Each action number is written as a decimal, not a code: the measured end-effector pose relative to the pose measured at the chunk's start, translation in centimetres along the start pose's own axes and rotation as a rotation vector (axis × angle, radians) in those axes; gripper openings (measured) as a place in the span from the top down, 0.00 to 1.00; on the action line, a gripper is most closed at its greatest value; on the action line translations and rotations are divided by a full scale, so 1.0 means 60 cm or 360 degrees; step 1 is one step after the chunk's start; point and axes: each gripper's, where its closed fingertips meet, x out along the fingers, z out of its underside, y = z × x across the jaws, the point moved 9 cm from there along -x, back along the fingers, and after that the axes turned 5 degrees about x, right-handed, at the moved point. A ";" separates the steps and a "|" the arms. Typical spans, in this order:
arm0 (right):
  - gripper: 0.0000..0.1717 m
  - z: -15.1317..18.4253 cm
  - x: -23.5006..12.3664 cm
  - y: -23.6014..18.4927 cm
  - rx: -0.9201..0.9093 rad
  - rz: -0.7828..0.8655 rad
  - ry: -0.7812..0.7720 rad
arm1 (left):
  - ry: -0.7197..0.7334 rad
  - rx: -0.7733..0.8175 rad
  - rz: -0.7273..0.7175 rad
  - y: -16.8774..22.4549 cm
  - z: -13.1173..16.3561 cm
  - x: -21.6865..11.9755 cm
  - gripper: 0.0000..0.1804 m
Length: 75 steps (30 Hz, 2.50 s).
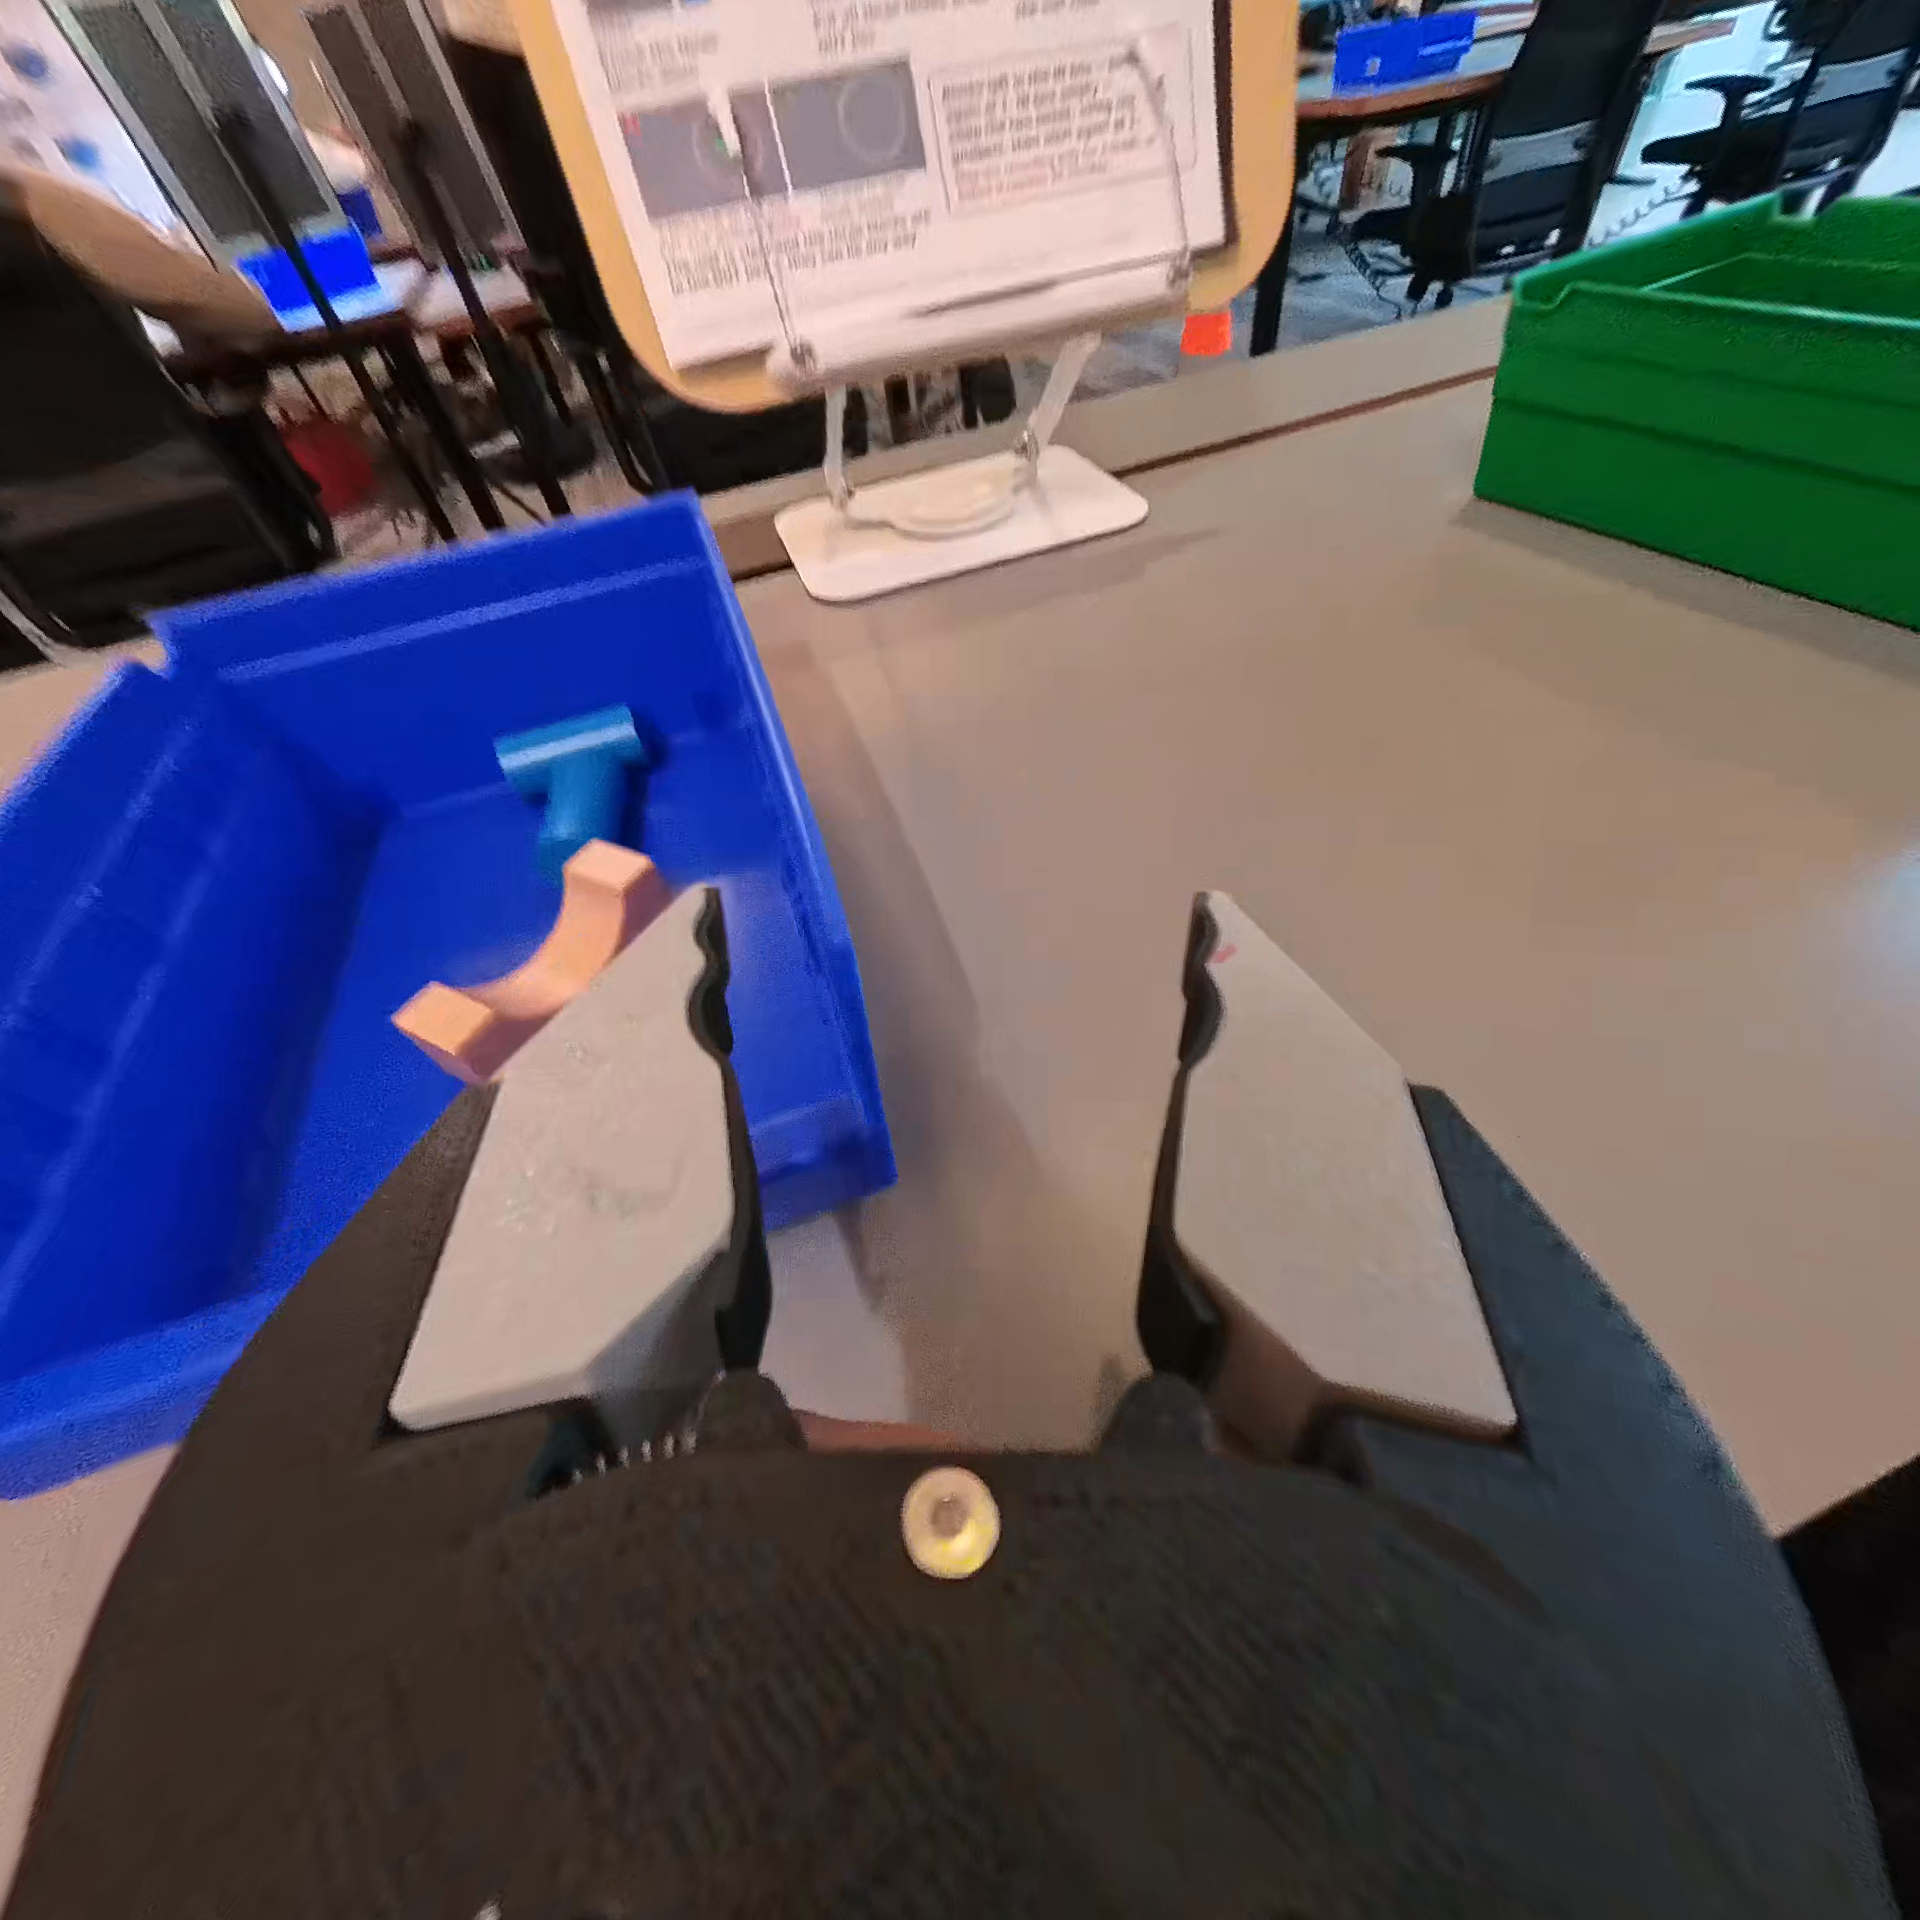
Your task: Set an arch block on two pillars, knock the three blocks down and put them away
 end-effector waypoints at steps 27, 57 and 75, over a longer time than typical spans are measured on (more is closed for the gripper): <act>0.98 0.056 0.081 -0.028 -0.0245 0.0250 -0.0302 | -0.0263 0.0224 -0.0250 -0.075 0.000 0.027 0.99; 0.80 -0.109 0.146 -0.657 -0.0398 -0.0911 0.0133 | -0.0012 0.0462 -0.0517 -0.119 -0.017 -0.253 0.99; 0.69 0.026 -0.005 -0.107 -0.0072 -0.0394 -0.0066 | 0.0212 0.0748 0.0129 0.201 -0.226 -0.086 0.99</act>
